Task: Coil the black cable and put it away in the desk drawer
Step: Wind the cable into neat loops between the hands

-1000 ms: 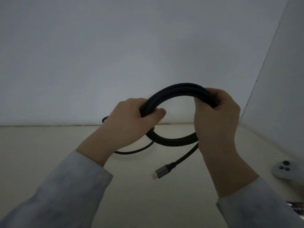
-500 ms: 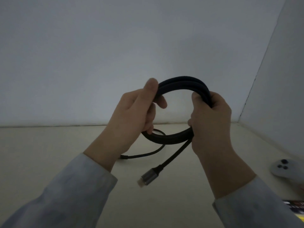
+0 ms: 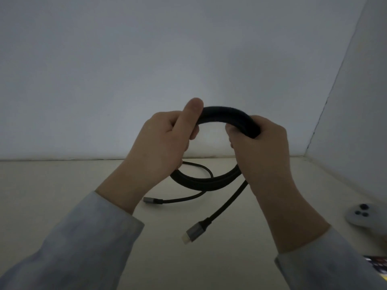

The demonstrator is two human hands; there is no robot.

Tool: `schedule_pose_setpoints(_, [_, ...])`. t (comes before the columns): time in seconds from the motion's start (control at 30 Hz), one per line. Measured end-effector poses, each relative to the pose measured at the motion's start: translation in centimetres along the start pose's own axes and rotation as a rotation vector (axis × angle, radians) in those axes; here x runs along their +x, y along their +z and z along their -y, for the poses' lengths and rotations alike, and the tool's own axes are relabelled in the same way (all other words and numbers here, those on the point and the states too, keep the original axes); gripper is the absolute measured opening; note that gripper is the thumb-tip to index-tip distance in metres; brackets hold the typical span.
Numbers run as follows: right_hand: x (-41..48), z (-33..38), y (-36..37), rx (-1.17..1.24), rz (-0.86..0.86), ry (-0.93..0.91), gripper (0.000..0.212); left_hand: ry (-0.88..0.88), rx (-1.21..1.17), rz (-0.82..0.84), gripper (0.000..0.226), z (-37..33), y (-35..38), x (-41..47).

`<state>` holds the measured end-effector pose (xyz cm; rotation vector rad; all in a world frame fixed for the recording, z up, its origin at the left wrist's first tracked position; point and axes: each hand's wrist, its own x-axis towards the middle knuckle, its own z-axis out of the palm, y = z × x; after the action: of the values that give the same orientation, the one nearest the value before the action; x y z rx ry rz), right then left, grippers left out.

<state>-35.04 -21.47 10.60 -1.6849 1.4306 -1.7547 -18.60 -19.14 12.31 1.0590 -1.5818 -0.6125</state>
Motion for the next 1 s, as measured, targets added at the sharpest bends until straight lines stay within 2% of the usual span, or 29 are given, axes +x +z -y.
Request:
schedule_pose_setpoints(0.1, [-0.4,0.6,-0.1,-0.151,0.029,-0.151,0.017,0.038,0.123,0.037,0.058,-0.2,0.6,-0.3])
schedule_pose_setpoints(0.23, [-0.3,1.0,-0.4,-0.250,0.040,-0.182,0.017,0.028,0.138,0.043,0.058,-0.4,1.3,-0.4])
schedule_pose_setpoints(0.3, [-0.1,1.0,-0.6,-0.264,0.062,-0.134,0.012,0.035,0.137,0.032,0.058,-0.4,1.2,-0.4])
schedule_pose_setpoints(0.43, [0.1,0.3,-0.2,-0.174,0.104,0.028,0.020,0.090,0.138,0.017,0.046,0.0,1.1,-0.2])
schedule_pose_setpoints(0.6, [0.8,-0.8,-0.3,0.030,0.017,0.223,0.029,0.085,0.115,0.016,0.034,0.8,0.8,0.4])
schedule_pose_setpoints(0.73, [1.1,-0.9,-0.8,0.197,-0.086,0.346,0.033,-0.036,0.081,-0.025,0.030,1.4,0.6,0.6])
schedule_pose_setpoints(0.8, [1.3,-1.1,-1.0,0.257,-0.146,0.381,0.038,-0.158,0.097,-0.013,0.040,1.6,0.5,0.6])
schedule_pose_setpoints(0.9, [1.6,-1.3,-1.3,0.308,-0.215,0.388,0.046,-0.349,0.281,0.155,0.058,1.8,0.2,0.3])
schedule_pose_setpoints(1.0, [1.8,-1.6,-1.5,0.327,-0.259,0.387,0.045,-0.502,0.494,0.516,0.065,2.2,0.2,-0.4])
